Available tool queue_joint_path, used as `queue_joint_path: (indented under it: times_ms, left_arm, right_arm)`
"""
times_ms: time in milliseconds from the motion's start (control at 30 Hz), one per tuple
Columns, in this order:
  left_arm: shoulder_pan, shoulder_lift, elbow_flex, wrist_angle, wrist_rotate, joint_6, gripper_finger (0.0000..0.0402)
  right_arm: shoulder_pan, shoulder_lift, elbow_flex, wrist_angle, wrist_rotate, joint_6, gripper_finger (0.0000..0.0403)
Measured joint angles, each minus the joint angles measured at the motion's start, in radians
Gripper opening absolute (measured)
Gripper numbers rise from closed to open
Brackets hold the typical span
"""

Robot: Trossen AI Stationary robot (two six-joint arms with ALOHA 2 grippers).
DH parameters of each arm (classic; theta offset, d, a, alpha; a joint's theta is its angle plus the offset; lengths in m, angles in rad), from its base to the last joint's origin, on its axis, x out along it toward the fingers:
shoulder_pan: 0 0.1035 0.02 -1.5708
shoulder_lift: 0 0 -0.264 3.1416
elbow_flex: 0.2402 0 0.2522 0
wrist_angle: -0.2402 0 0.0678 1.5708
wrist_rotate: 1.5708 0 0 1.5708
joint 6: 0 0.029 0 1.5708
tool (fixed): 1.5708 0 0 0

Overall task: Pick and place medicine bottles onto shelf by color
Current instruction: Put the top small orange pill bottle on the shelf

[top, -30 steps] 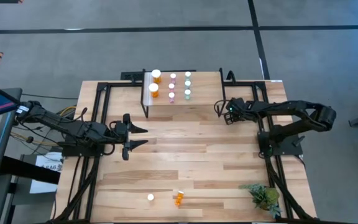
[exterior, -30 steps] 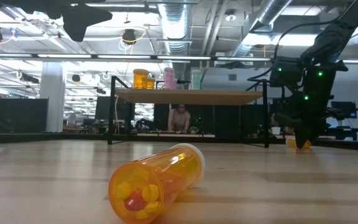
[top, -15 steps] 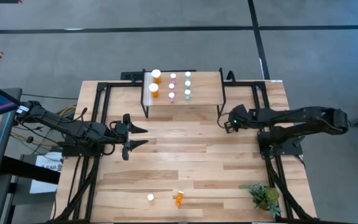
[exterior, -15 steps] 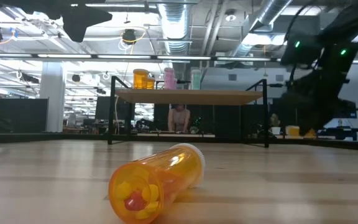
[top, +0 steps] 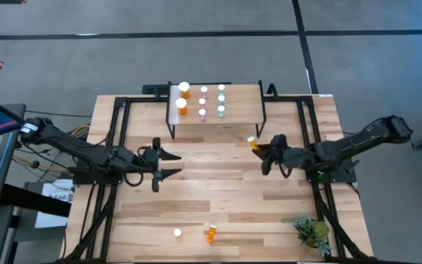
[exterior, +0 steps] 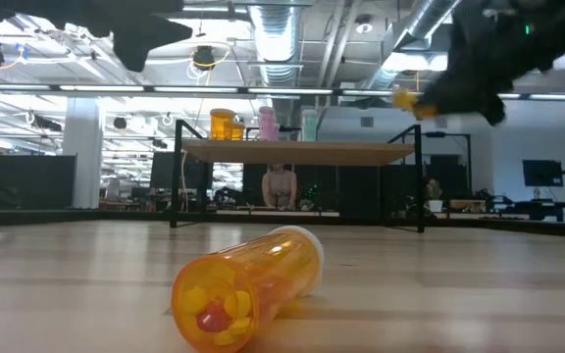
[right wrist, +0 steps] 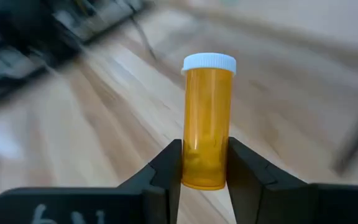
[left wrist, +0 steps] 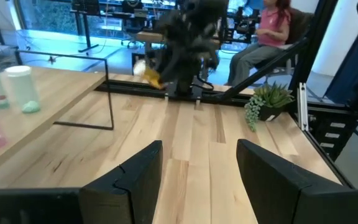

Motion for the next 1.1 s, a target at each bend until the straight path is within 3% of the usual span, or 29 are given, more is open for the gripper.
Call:
queue_joint_path:
  times_ms: [167,333,567,867,1100]
  left_arm:
    - [0.007,0.129,0.000,0.151,0.041,0.031,0.0195]
    - [0.046,0.229,0.000,0.323,0.159,0.031,0.0195]
    - [0.087,0.325,0.000,0.456,0.172,-0.023,0.0195]
    - [0.108,0.374,0.000,0.508,0.173,-0.077,0.0232]
    - [0.107,0.374,0.000,0.534,0.171,-0.077,0.0266]
  right_arm:
    - [0.061,0.056,0.001,0.357,0.031,-0.263,0.0119]
    - [0.083,0.169,0.002,0.694,0.028,-0.530,0.0119]
    - [0.045,0.387,0.005,1.062,0.021,-0.649,0.0119]
    - [-0.020,0.655,0.181,1.186,-0.204,-0.677,0.0119]
    - [-0.024,0.818,0.352,1.184,-0.267,-0.718,0.0119]
